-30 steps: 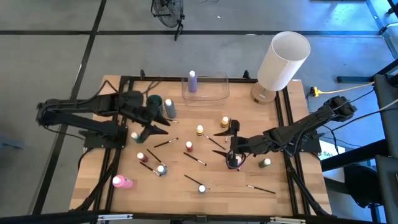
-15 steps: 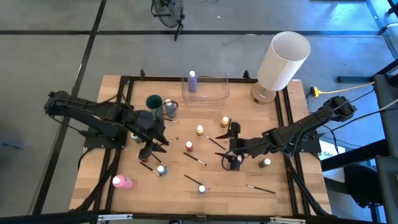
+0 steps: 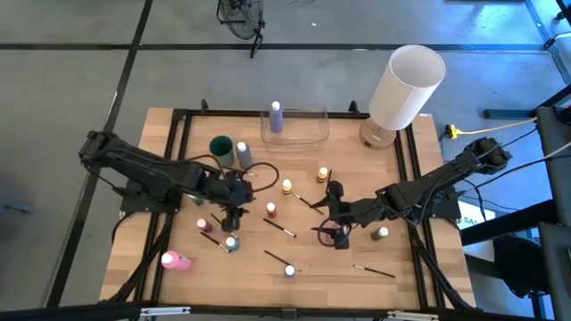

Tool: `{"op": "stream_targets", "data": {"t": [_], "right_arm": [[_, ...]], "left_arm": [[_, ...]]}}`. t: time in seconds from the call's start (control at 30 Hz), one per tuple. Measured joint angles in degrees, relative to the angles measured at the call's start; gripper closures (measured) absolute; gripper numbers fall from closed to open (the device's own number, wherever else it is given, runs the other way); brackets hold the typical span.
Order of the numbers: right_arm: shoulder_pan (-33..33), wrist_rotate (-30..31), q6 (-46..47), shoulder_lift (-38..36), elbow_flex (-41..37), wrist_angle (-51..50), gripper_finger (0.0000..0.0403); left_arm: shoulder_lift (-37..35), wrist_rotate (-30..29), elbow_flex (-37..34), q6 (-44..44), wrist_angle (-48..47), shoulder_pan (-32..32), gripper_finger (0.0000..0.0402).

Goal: Pick & Place Paint Supplies
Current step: Put the silver paint brush into the green cup

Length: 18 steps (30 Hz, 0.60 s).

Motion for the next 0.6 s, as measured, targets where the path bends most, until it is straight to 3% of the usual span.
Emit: {"op": "stream_targets", "data": {"t": [0.3, 0.6], "right_arm": [[-0.02, 0.02, -0.93, 0.0, 0.0, -2.79, 0.0103], [-1.0, 2.23, -15.32, 0.0, 0.0, -5.77, 0.0103]], "left_arm": [[2.54, -2.14, 0.0, -0.25, -1.85, 2.32, 0.0232], [2.61, -1.99, -0.02, -1.83, -2.9, 3.94, 0.0187]]}}
